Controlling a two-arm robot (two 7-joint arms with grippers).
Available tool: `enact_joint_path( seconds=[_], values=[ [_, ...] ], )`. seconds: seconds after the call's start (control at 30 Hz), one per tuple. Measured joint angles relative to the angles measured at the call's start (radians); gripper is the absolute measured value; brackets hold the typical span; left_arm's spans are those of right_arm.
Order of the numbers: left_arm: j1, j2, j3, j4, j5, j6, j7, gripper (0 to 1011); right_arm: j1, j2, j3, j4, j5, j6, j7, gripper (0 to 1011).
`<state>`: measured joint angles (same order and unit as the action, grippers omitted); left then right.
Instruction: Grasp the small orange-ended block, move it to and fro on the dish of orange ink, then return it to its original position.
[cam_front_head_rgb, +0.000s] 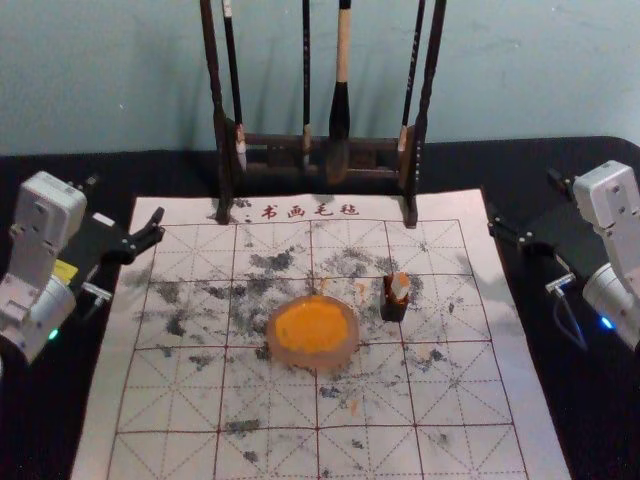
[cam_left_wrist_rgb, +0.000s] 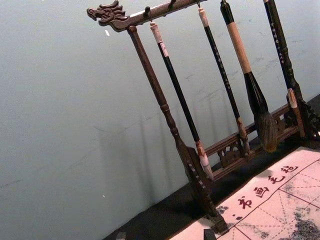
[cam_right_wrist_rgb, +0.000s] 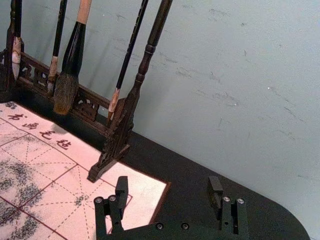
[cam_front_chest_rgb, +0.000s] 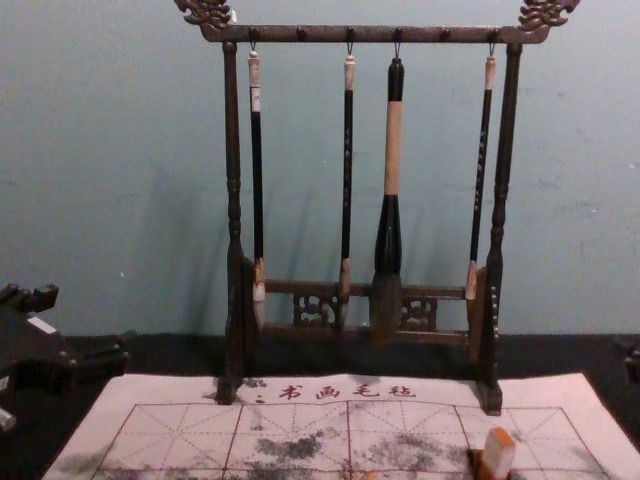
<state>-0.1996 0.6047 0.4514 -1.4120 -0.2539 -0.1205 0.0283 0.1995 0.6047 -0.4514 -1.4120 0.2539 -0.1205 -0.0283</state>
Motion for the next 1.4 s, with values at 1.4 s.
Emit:
enact_joint_path(
  seconds=[1.4],
  values=[
    [0.000,0.000,0.000,0.000,0.000,0.000,0.000,1001,-0.224,-0.010,0.031,-0.237,0.133,0.152,0.249,1000]
  ],
)
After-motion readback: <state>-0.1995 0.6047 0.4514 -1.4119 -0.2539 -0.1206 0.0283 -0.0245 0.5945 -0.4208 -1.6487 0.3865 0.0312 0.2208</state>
